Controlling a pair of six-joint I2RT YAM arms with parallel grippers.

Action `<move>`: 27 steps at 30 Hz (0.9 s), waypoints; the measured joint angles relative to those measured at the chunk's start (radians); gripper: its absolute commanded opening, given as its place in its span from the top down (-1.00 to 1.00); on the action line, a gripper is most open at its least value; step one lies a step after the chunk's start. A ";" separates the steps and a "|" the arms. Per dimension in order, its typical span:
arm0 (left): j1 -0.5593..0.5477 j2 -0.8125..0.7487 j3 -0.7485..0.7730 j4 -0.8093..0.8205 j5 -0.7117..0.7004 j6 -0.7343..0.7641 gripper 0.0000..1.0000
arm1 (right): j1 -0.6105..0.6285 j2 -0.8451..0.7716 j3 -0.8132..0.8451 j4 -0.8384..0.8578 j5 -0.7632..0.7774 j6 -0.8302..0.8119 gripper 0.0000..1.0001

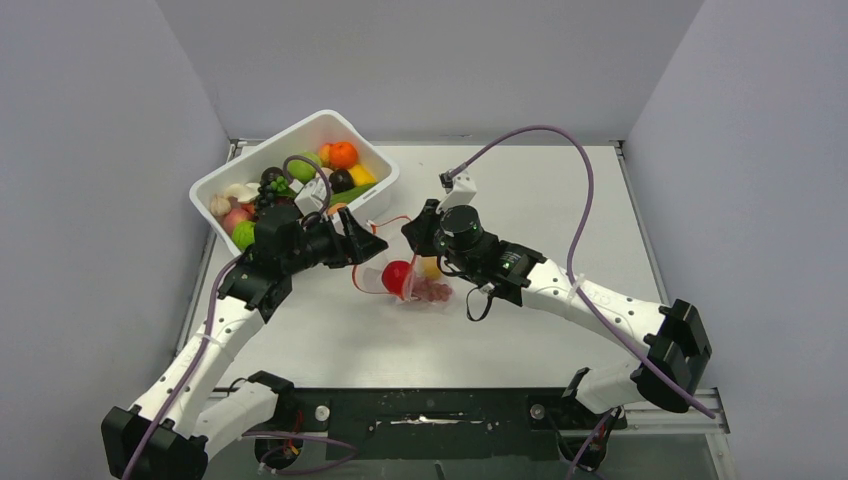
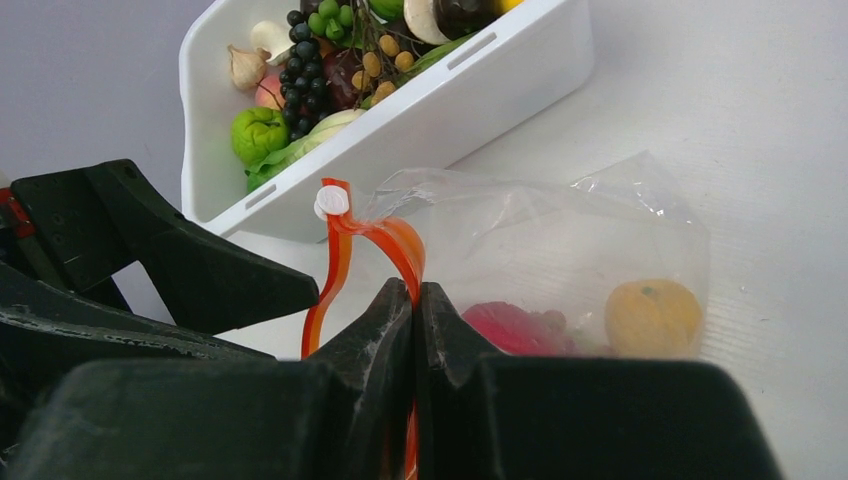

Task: Place the food in the zip-top bag and seal the zipper
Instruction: Place the fake fruit in the zipper food storage bag.

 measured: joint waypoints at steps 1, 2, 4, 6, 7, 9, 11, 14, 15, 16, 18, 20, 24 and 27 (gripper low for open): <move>0.000 -0.002 0.002 0.000 0.000 0.000 -0.44 | 0.000 0.000 -0.005 0.003 0.000 0.000 1.00; 0.000 -0.004 0.003 0.000 0.000 0.001 -0.44 | 0.000 -0.001 -0.010 0.005 0.000 0.000 1.00; 0.000 -0.010 0.007 -0.003 0.000 0.003 -0.44 | 0.000 -0.005 -0.029 0.007 0.000 0.000 1.00; 0.000 -0.018 0.018 -0.016 -0.004 0.010 -0.45 | 0.000 -0.011 -0.045 0.006 0.000 0.000 1.00; 0.000 -0.021 0.027 -0.027 -0.007 0.017 -0.45 | 0.000 -0.019 -0.053 0.006 0.000 0.000 1.00; 0.000 -0.023 0.051 -0.052 -0.019 0.029 -0.45 | -0.001 -0.043 -0.070 0.002 0.003 0.000 1.00; 0.000 -0.023 0.084 -0.080 -0.041 0.047 -0.45 | -0.001 -0.080 -0.085 -0.005 0.013 0.001 1.00; 0.000 -0.023 0.129 -0.121 -0.081 0.077 -0.45 | -0.001 -0.131 -0.096 -0.021 0.024 0.008 1.00; 0.000 -0.023 0.143 -0.134 -0.099 0.089 -0.45 | 0.000 -0.143 -0.098 -0.023 0.024 0.012 1.00; 0.000 -0.024 0.154 -0.146 -0.120 0.102 -0.48 | 0.001 -0.153 -0.100 -0.023 0.026 0.016 1.00; 0.000 -0.027 0.167 -0.165 -0.169 0.126 -0.53 | 0.007 -0.168 -0.106 -0.025 0.029 0.024 1.00; 0.000 -0.029 0.172 -0.181 -0.230 0.148 -0.55 | 0.017 -0.181 -0.115 -0.028 0.031 0.026 1.00; 0.000 -0.024 0.177 -0.209 -0.361 0.195 -0.68 | 0.026 -0.189 -0.116 -0.035 0.031 0.022 1.00; 0.000 -0.004 0.181 -0.212 -0.468 0.238 -0.82 | 0.026 -0.195 -0.118 -0.037 0.031 0.014 1.00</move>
